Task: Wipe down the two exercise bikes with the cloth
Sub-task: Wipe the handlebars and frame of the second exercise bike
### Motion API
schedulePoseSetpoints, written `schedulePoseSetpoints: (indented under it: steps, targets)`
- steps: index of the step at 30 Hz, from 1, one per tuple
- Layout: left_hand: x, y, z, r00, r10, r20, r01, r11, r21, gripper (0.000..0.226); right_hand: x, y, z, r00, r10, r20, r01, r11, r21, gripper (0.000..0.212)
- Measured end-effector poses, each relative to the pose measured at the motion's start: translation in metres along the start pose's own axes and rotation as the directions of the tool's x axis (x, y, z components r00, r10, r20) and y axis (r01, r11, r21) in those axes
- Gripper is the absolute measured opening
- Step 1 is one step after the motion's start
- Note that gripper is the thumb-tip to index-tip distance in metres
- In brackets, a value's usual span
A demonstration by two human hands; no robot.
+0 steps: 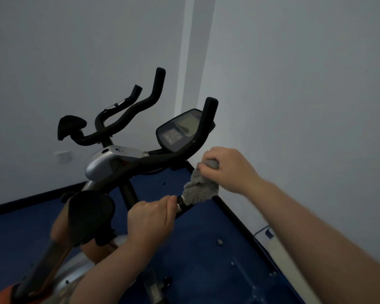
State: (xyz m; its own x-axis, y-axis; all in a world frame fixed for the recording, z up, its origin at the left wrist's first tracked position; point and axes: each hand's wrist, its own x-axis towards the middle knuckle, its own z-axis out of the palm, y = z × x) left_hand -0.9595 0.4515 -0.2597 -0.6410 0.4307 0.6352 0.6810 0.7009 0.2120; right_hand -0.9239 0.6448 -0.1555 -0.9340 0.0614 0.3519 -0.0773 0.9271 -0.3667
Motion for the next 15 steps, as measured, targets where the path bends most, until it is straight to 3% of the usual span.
schedulePoseSetpoints:
  steps: [2,4,6,8,10,12,15]
  targets:
    - [0.000,-0.001,-0.002,0.998,0.021,0.063,-0.021,1.000,-0.005,0.067,-0.015,-0.013,0.031,0.927,0.083,-0.365,-0.155,0.973,-0.170,0.015]
    - [0.002,-0.001,-0.005,0.994,0.061,0.092,-0.059,0.998,-0.025,0.052,-0.026,-0.024,0.056,0.846,-0.059,-0.530,-0.166,0.915,-0.367,0.018]
    - [0.005,-0.001,-0.011,0.984,0.116,0.133,-0.117,0.993,0.000,0.030,-0.030,-0.024,0.061,0.843,-0.280,-0.460,0.020,0.870,-0.493,0.018]
    - [0.005,-0.004,-0.016,0.933,0.203,0.297,-0.212,0.977,-0.001,0.003,-0.037,-0.015,0.053,0.835,-0.453,-0.312,0.235,0.806,-0.543,0.019]
    - [0.004,-0.017,-0.012,0.859,0.245,0.449,-0.233,0.969,-0.084,0.024,-0.039,-0.001,0.035,0.819,-0.552,-0.157,0.371,0.718,-0.588,0.020]
    - [0.009,-0.028,-0.013,0.799,0.330,0.502,-0.215,0.937,-0.274,0.031,-0.039,0.008,0.027,0.828,-0.545,-0.130,0.377,0.714,-0.590,0.019]
    - [0.026,-0.031,-0.024,0.623,0.401,0.672,-0.218,0.914,-0.343,0.039,-0.055,-0.010,0.064,0.852,-0.298,-0.431,0.138,0.921,-0.364,0.022]
